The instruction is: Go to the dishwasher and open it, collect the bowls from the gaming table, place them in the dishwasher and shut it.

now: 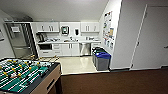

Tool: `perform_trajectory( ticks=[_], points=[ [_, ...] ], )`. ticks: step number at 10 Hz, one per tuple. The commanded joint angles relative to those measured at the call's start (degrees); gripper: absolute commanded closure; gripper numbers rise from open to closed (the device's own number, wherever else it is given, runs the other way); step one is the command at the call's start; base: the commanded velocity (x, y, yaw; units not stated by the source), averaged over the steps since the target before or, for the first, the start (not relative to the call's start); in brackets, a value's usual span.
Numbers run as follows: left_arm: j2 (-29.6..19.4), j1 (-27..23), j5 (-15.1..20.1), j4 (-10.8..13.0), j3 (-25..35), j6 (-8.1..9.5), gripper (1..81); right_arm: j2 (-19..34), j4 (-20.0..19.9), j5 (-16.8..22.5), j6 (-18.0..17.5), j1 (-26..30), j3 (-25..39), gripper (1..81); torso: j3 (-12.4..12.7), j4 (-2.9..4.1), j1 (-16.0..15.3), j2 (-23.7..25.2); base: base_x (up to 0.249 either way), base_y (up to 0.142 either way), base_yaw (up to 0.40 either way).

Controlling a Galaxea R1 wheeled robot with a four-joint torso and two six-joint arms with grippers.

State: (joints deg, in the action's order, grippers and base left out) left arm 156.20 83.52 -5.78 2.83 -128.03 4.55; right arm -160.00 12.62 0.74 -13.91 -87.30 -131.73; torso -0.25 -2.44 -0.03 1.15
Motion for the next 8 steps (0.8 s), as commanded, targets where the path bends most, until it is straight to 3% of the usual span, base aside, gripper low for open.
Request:
perform_trajectory(
  ticks=[1, 8],
  points=[
    [-0.8, -3.2, 2.5, 0.6, 0.9, -0.15, 1.0, 0.6, 0.0, 2.7, 0.4, 3.4, 1.1, 1.0, 0.0, 0.0, 0.0, 0.0, 0.134, 0.0, 0.0],
    [-0.7, -3.1, 2.5, 0.7, 0.9, -0.06, 1.0, 1.1, -0.4, 1.6, -0.4, 3.3, 0.6, 1.0, 0.0, 0.0, 0.0, 0.0, 0.14, 0.0, 0.0]
  ],
)
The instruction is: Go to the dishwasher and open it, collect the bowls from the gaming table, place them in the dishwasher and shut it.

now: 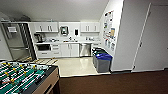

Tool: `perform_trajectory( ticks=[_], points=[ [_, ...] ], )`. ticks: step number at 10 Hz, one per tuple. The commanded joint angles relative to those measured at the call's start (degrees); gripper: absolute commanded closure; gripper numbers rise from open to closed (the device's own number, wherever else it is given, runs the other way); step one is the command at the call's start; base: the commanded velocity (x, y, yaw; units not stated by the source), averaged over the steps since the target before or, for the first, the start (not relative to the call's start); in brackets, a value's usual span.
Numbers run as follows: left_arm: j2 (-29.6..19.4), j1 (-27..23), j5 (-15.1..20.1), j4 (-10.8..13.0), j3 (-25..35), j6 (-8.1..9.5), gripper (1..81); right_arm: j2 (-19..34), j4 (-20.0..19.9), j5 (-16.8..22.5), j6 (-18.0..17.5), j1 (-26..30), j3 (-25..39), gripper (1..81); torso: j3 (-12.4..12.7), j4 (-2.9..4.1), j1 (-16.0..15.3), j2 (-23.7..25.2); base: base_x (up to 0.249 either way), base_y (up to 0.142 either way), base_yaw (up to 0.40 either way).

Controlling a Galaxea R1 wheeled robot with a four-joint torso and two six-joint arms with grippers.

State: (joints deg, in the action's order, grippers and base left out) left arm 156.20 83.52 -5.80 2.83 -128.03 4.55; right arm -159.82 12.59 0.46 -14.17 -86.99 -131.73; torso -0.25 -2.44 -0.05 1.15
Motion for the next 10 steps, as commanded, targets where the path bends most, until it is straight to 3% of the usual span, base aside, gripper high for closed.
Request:
perform_trajectory(
  ticks=[1, 4, 10],
  points=[
    [-0.7, -3.1, 2.6, 0.7, 1.0, 0.02, 1.0, 1.4, -0.9, -0.1, -0.7, 2.9, 0.1, 1.0, 0.0, 0.0, 0.0, 0.0, 0.142, 0.0, 0.0],
    [-0.7, -3.1, 2.6, 0.7, 1.0, -0.06, 1.0, 2.2, -2.9, -1.6, -1.2, 2.7, -0.5, 1.0, 0.0, 0.0, 0.0, 0.0, 0.142, 0.0, 0.0],
    [-0.8, -3.1, 2.5, 0.7, 1.0, -0.15, 1.0, 1.8, -3.2, -1.6, -1.0, 2.7, -0.3, 1.0, 0.0, 0.0, 0.0, 0.0, 0.142, 0.0, 0.0]
  ],
)
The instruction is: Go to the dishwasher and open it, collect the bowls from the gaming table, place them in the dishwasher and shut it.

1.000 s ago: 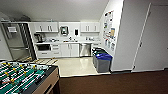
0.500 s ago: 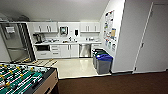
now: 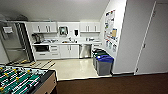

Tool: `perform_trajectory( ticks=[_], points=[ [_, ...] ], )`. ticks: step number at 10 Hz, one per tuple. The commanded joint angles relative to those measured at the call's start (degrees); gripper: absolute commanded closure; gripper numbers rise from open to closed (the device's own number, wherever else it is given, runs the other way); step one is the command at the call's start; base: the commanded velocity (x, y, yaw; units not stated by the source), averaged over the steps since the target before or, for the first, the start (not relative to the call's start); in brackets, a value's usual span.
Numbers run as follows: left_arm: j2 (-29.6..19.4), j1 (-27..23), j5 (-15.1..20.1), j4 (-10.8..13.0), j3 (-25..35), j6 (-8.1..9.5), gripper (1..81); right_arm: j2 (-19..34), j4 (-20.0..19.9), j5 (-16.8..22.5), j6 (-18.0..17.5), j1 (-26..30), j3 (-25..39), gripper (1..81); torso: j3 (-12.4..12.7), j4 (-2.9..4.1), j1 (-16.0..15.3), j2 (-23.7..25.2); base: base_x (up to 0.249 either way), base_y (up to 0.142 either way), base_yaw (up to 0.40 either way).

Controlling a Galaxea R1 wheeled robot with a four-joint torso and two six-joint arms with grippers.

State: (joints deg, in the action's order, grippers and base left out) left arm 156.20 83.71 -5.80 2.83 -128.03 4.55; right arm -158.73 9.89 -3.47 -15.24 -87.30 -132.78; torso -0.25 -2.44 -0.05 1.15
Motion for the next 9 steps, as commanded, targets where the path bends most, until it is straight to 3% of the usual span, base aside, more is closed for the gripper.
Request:
perform_trajectory(
  ticks=[1, 6, 8, 9],
  points=[
    [-0.7, -3.3, 2.5, 0.7, 1.0, -0.15, 1.0, 0.6, -0.4, 2.3, 0.1, 3.0, 0.4, 1.0, 0.0, 0.0, 0.0, 0.0, 0.142, 0.0, 0.0],
    [-0.7, -3.2, 2.5, 0.7, 1.0, -0.15, 1.0, -1.0, -1.4, 3.1, 0.5, 3.0, -1.1, 1.0, 0.0, 0.0, 0.0, 0.0, 0.133, 0.0, 0.0],
    [-0.8, -3.2, 2.6, 0.7, 1.0, -0.15, 1.0, -1.6, -5.1, 3.5, 4.3, 3.0, -1.2, 1.0, 0.0, 0.0, 0.0, 0.0, 0.116, 0.0, 0.0],
    [-0.8, -3.2, 2.6, 0.7, 1.0, -0.15, 1.0, -1.7, -9.1, 3.6, 8.3, 2.9, -1.5, 1.0, 0.0, 0.0, 0.0, 0.0, 0.112, 0.0, 0.0]
  ],
)
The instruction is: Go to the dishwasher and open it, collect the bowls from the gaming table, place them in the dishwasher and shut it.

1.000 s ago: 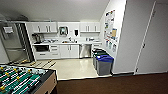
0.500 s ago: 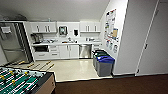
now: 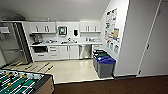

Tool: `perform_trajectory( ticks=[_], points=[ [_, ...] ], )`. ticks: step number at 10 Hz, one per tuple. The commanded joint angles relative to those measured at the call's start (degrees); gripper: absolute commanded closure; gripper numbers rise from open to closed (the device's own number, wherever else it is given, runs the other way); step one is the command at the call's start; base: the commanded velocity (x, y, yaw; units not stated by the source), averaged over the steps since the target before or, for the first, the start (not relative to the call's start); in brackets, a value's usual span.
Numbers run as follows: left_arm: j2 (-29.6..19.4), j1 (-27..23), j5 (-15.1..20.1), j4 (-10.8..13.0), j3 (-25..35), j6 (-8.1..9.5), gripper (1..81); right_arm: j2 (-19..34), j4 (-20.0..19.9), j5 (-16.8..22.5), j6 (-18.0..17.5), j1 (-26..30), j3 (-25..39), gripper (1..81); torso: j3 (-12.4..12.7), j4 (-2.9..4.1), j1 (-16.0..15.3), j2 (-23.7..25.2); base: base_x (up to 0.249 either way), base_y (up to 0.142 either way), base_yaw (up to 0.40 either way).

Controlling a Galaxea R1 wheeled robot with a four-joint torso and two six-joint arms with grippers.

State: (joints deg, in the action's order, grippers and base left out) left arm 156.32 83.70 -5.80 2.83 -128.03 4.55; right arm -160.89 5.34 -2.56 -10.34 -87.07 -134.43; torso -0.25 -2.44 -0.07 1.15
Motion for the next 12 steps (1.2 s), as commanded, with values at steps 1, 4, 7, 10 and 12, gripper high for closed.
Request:
perform_trajectory(
  ticks=[1, 4, 7, 10, 12],
  points=[
    [-0.9, -3.2, 2.6, 0.7, 1.0, -0.15, 1.0, 0.4, -8.5, 3.0, 7.3, 2.7, 0.1, 1.0, 0.0, 0.0, 0.0, 0.0, 0.11, 0.0, 0.0],
    [-0.9, -3.2, 2.6, 0.7, 1.1, -0.15, 1.0, 0.7, -9.5, 5.4, 8.6, 3.5, 0.1, 1.0, 0.0, 0.0, 0.0, 0.0, 0.11, 0.0, 0.0],
    [-1.0, -3.2, 2.6, 0.7, 1.1, -0.15, 1.0, 0.5, -9.6, 5.3, 8.5, 3.5, -0.5, 1.0, 0.0, 0.0, 0.0, 0.0, 0.112, 0.0, 0.0],
    [-1.0, -3.2, 2.6, 0.7, 1.5, -0.15, 1.0, 0.2, -9.7, 5.3, 8.5, 3.6, -0.7, 1.0, 0.0, 0.0, 0.0, 0.0, 0.136, 0.0, 0.0],
    [-1.1, -3.2, 2.5, 0.7, 1.5, -0.15, 1.0, 0.0, -9.7, 5.3, 8.5, 3.9, -0.8, 1.0, 0.0, 0.0, 0.0, 0.0, 0.146, 0.0, 0.0]
  ],
)
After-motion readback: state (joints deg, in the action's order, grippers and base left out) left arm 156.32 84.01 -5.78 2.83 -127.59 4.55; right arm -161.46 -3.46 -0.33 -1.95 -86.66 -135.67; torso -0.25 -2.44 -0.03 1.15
